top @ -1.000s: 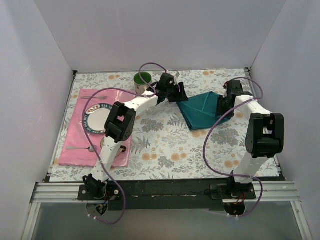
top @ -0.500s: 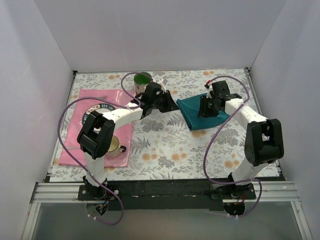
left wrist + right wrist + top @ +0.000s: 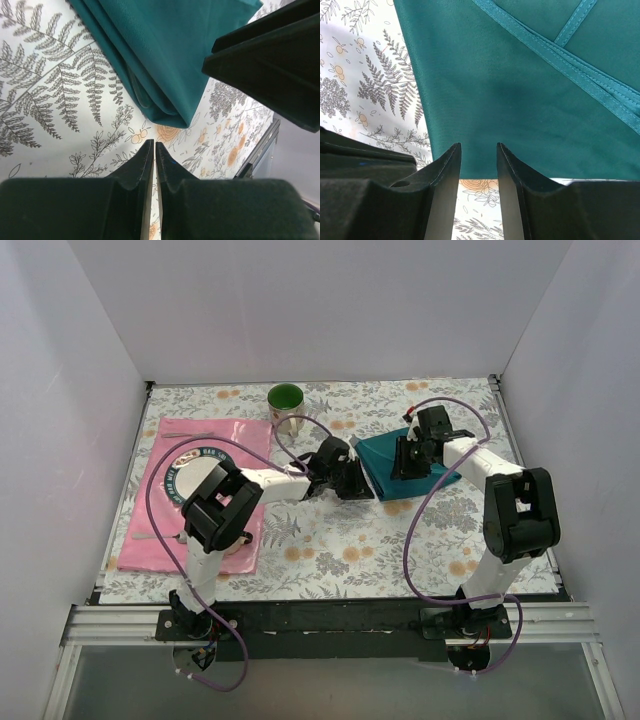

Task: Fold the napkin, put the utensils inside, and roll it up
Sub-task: Fold the napkin

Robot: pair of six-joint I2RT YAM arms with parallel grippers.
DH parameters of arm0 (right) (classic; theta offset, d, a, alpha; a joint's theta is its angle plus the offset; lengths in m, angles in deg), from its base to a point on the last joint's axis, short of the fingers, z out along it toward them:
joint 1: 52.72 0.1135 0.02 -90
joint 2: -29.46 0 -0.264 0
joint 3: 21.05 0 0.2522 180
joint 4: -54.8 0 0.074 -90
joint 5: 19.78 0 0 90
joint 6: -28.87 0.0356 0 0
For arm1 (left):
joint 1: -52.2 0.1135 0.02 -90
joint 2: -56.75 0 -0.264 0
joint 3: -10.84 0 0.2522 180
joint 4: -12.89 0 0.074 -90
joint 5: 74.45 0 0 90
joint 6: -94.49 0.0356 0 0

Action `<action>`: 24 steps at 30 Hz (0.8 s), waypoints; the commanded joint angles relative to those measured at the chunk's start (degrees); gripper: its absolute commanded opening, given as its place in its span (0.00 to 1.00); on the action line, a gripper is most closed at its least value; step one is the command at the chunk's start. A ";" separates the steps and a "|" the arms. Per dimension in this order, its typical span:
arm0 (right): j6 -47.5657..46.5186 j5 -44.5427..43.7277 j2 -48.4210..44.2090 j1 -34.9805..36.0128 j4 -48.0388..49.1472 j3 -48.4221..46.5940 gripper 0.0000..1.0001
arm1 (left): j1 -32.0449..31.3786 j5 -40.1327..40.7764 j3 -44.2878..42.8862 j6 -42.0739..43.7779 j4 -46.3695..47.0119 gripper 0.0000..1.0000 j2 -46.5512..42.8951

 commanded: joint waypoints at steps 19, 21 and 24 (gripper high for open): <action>-0.12 1.52 2.82 0.08 2.52 1.02 0.40 | -0.66 2.24 -8.33 1.14 -1.42 0.04 7.09; 0.05 1.78 2.91 0.08 2.61 1.11 0.40 | -0.74 2.24 -8.94 1.23 -1.51 0.04 7.35; 0.05 2.05 2.82 0.17 2.70 1.29 0.40 | -0.74 1.80 -10.44 1.41 -1.95 0.04 8.32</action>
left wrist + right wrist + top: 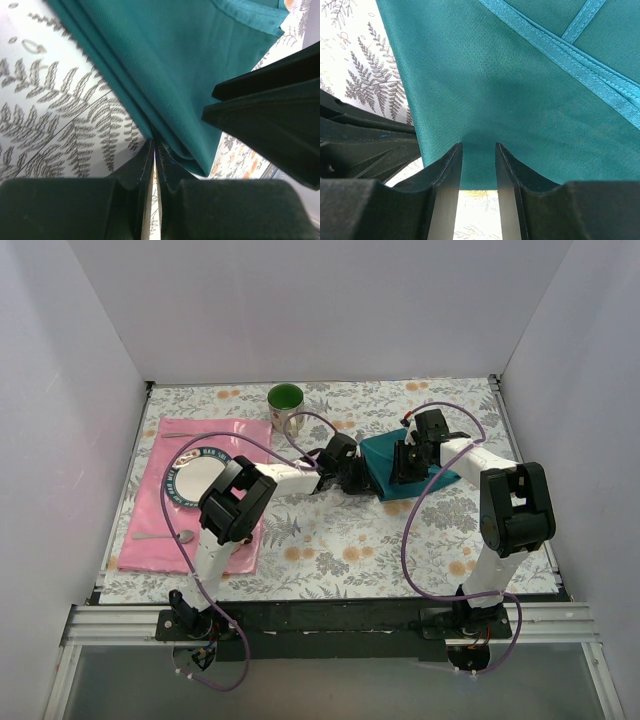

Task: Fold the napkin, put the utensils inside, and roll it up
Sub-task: Fold the napkin

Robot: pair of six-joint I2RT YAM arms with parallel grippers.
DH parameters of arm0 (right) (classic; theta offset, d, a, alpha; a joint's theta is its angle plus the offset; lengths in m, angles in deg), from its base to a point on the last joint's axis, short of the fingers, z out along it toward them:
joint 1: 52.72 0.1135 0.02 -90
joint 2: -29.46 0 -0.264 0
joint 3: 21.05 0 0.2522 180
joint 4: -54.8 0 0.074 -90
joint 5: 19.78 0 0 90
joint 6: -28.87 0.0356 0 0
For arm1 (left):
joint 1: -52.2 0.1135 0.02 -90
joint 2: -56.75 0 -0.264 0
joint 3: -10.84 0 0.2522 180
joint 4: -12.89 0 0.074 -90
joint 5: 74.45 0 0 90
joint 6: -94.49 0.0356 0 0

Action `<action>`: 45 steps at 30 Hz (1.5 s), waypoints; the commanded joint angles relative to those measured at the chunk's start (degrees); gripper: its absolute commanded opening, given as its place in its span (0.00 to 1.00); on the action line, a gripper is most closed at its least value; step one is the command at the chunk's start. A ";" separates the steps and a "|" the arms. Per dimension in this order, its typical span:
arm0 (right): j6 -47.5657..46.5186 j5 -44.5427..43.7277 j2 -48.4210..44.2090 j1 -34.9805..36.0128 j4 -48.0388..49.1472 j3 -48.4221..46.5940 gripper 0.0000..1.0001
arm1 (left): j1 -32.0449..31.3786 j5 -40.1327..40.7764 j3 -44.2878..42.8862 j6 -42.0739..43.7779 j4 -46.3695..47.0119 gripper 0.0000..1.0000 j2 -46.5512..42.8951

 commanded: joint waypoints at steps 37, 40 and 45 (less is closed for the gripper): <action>-1.79 -3.81 -4.41 3.33 -4.85 -3.78 0.43 | -1.01 4.75 2.19 6.17 -6.33 0.07 -9.82; -2.06 -3.64 -4.94 4.39 -5.64 -4.75 0.43 | -0.05 5.11 4.65 7.06 -7.40 0.10 -14.22; -1.97 -1.19 -3.98 6.93 -4.51 -5.63 0.43 | 3.73 2.12 3.61 5.65 -6.97 0.11 -14.76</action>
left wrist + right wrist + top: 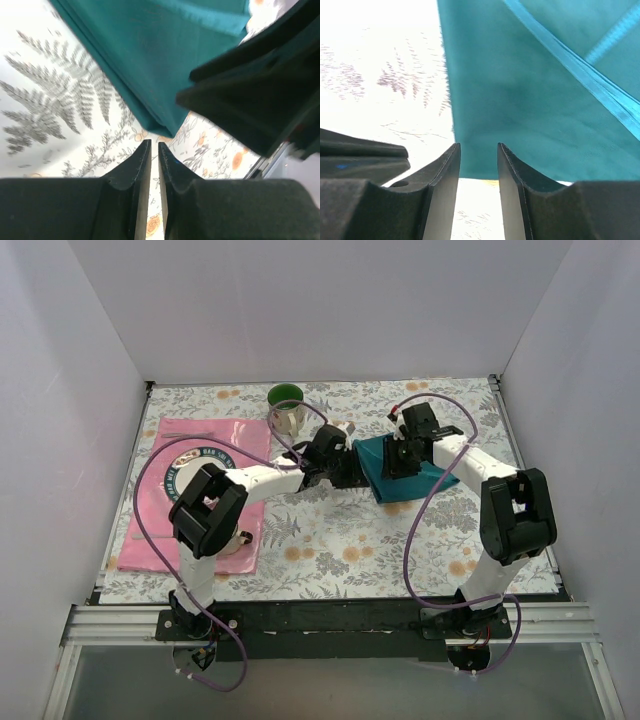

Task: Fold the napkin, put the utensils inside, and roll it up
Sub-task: Fold the napkin

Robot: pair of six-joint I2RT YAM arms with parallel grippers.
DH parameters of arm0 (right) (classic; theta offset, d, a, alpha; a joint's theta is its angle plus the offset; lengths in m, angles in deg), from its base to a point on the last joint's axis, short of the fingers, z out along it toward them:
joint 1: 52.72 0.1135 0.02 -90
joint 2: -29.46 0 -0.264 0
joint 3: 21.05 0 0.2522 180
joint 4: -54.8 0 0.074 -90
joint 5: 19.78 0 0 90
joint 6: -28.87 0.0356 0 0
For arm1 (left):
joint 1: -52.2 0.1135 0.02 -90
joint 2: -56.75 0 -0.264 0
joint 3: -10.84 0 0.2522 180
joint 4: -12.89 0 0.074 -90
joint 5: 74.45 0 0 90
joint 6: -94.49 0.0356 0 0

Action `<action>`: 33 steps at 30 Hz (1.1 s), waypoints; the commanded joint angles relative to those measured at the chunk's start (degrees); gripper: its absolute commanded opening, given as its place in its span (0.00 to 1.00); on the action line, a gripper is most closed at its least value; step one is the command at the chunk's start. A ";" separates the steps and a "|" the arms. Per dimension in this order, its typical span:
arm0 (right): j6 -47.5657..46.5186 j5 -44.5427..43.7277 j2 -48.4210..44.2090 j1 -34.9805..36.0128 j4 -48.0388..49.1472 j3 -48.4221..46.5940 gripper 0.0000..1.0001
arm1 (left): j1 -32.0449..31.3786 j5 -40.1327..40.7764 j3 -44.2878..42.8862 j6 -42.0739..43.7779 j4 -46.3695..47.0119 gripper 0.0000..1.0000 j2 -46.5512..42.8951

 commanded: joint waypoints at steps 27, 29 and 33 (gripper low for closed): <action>-2.47 -4.96 2.08 7.27 -1.78 -5.53 0.48 | 9.52 4.57 -23.66 -0.60 -7.83 0.20 7.75; -3.71 -6.11 2.25 8.23 -3.27 -6.50 0.57 | 9.87 4.75 -22.87 -1.57 -8.27 0.29 5.46; -6.69 -11.36 5.49 10.51 -5.90 -10.28 0.63 | 10.75 4.22 -19.19 -4.38 -9.67 0.40 -0.86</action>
